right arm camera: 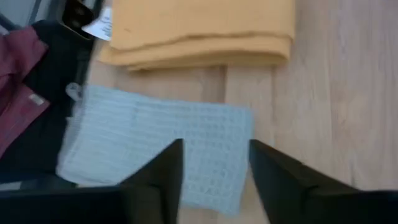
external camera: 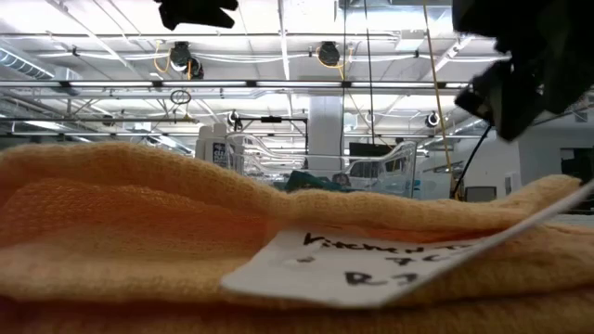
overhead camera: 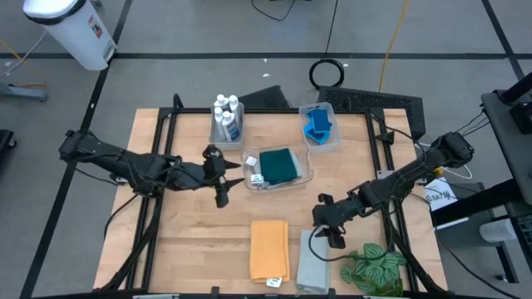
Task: Pick & Place Kitchen Items
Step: Put the gray towel into the transparent bin
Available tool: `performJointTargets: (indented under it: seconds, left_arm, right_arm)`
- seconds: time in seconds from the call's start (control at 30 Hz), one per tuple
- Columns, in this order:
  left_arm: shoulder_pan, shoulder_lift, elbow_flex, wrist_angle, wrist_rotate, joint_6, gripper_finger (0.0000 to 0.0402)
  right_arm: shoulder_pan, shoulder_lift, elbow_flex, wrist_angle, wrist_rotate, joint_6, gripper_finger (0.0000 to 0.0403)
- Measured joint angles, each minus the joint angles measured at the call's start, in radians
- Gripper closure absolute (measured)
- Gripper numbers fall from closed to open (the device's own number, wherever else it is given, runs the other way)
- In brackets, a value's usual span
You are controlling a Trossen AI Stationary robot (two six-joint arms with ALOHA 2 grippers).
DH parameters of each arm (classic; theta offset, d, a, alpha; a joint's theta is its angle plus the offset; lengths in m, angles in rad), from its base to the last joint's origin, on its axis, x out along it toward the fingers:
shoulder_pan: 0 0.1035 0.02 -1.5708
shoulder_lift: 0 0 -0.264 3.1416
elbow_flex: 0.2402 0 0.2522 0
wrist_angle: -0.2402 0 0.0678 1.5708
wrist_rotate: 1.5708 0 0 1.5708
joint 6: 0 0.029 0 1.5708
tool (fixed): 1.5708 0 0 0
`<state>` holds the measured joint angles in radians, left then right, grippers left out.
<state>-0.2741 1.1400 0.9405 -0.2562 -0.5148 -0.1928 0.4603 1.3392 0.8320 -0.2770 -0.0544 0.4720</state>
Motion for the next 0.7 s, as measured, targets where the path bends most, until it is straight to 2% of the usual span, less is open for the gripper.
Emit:
performJointTargets:
  seconds: [0.13,0.27,0.43,0.7]
  left_arm:
    - [0.000,0.045,0.000,0.017,0.001,-0.015,0.0192]
    - [0.000,0.075,0.000,0.061,0.001,-0.020,0.0192]
    - [0.000,0.087,0.000,0.088,0.002,-0.025,0.0192]
    - [0.000,0.086,0.000,0.110,0.011,-0.057,0.0192]
  right_arm:
    - [0.002,0.000,-0.091,0.104,0.000,0.037,0.0174]
    - [-0.001,0.000,-0.182,0.220,0.000,0.043,0.0136]
    - [-0.001,0.038,-0.262,0.393,0.000,0.048,0.0132]
    - [-0.002,0.176,-0.263,0.458,-0.038,0.055,0.0152]
